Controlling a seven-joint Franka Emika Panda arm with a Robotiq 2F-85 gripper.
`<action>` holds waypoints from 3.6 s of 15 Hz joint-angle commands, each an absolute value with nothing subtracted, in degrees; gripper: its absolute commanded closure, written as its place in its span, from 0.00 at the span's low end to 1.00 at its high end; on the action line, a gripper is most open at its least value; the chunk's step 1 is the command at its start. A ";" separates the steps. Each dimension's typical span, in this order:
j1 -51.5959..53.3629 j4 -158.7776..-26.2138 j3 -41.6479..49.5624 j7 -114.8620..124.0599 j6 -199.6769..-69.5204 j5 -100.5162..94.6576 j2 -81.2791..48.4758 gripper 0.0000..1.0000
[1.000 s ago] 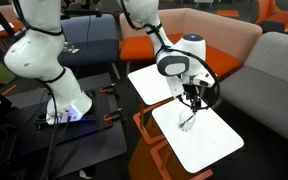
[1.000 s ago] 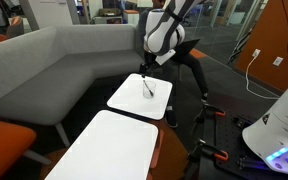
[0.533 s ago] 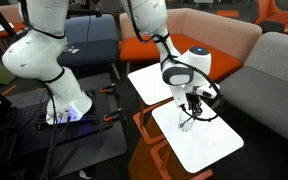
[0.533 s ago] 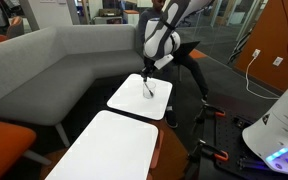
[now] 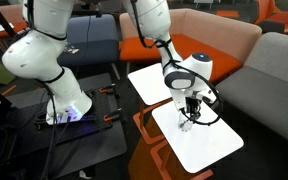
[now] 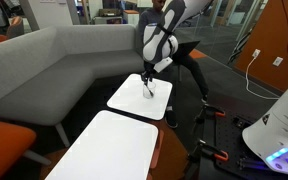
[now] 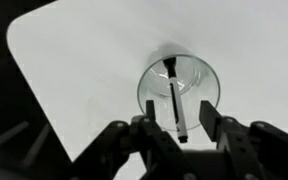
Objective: Take the marker out of the glass and put it on the table on the left
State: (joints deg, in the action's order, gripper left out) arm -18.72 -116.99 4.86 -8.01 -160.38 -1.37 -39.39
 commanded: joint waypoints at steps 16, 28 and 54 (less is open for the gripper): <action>-19.24 -105.57 3.72 -13.65 -151.65 -1.33 -46.84 0.81; -21.06 -111.33 3.23 -17.86 -148.32 -0.92 -37.52 0.97; -10.86 -80.82 -1.84 -9.45 -118.22 15.86 -54.00 0.97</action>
